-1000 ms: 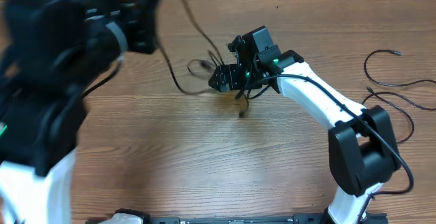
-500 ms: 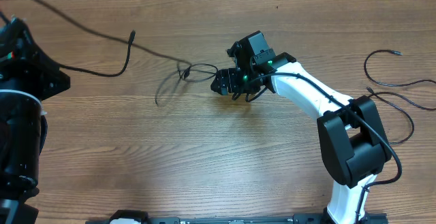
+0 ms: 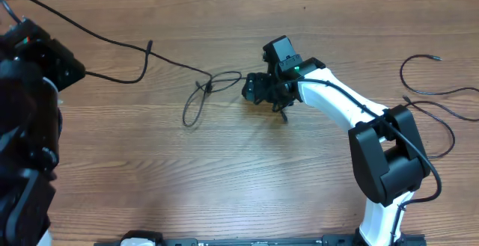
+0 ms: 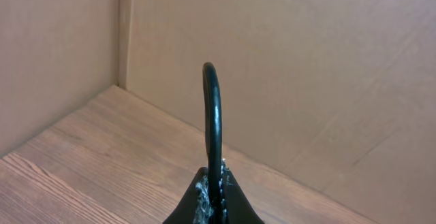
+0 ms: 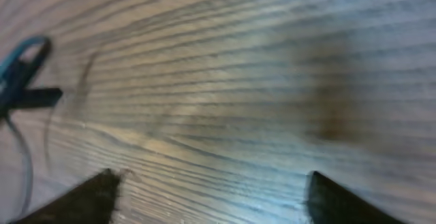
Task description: Untangle cables
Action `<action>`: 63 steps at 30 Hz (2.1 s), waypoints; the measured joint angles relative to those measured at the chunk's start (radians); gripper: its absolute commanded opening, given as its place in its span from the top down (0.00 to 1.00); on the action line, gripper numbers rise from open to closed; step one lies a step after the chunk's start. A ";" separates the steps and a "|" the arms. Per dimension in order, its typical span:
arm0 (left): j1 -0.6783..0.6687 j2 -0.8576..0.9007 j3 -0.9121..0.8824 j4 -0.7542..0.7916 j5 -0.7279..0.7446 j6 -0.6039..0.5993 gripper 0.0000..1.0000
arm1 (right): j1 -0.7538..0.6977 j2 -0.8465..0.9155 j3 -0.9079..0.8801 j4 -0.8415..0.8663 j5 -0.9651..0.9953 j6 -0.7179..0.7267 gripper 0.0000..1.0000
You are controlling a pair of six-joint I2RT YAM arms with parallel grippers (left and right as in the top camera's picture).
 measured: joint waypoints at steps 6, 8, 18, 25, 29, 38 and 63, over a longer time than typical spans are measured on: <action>0.000 0.018 -0.001 -0.016 -0.006 -0.004 0.96 | -0.019 0.000 0.029 -0.058 -0.140 -0.013 0.00; 0.000 0.019 -0.001 -0.023 -0.006 -0.006 0.96 | -0.028 0.000 0.043 -0.047 -0.188 -0.014 0.00; 0.000 0.042 -0.001 -0.049 0.045 -0.006 0.96 | -0.018 0.000 0.054 0.032 -0.293 -0.002 0.03; 0.000 0.043 -0.003 -0.049 0.064 -0.006 0.96 | 0.029 0.000 0.054 0.051 -0.250 0.088 0.17; 0.000 0.043 -0.003 -0.049 0.067 -0.006 0.96 | 0.063 0.000 0.054 0.026 -0.209 0.116 0.18; 0.000 0.043 -0.003 -0.050 0.067 -0.006 0.96 | 0.157 0.000 0.054 -0.026 -0.052 0.130 0.32; 0.000 0.043 -0.004 -0.098 0.027 -0.006 0.96 | 0.356 0.115 0.058 0.124 0.101 -0.230 0.57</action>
